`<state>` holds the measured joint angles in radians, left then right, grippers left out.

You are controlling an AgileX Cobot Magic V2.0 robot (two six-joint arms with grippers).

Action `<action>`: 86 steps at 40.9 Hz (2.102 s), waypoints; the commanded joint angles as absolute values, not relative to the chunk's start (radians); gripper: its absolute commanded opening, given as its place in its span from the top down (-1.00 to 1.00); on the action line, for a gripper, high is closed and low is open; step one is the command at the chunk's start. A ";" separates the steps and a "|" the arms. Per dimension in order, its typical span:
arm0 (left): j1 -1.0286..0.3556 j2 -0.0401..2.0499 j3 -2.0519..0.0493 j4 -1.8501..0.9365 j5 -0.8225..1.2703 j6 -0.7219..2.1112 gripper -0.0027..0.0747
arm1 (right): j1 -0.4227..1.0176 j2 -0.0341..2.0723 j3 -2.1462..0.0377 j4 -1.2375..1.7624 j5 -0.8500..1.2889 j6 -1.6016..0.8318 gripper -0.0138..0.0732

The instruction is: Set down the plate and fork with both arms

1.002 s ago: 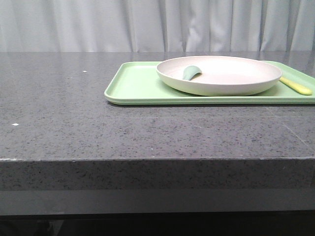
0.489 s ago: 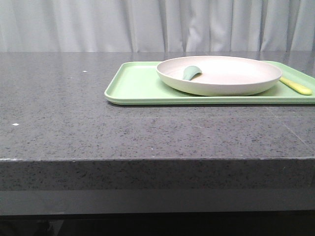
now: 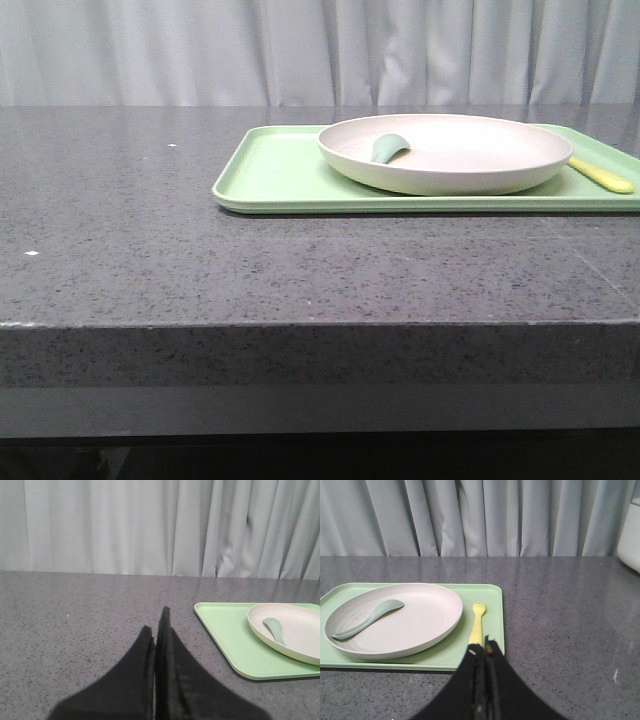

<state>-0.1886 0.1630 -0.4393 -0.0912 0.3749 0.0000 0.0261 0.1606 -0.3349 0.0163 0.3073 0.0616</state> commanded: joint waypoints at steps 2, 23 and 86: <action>-0.181 0.164 -0.429 -0.093 0.293 0.000 0.98 | 0.024 0.170 -0.364 0.006 0.221 0.054 0.84; -0.024 -0.029 -0.075 -0.093 0.188 0.000 0.98 | 0.024 0.170 -0.364 0.006 0.221 0.054 0.84; -0.024 -0.027 0.008 -0.093 0.089 0.000 0.98 | 0.024 0.169 -0.335 0.006 0.206 0.054 0.84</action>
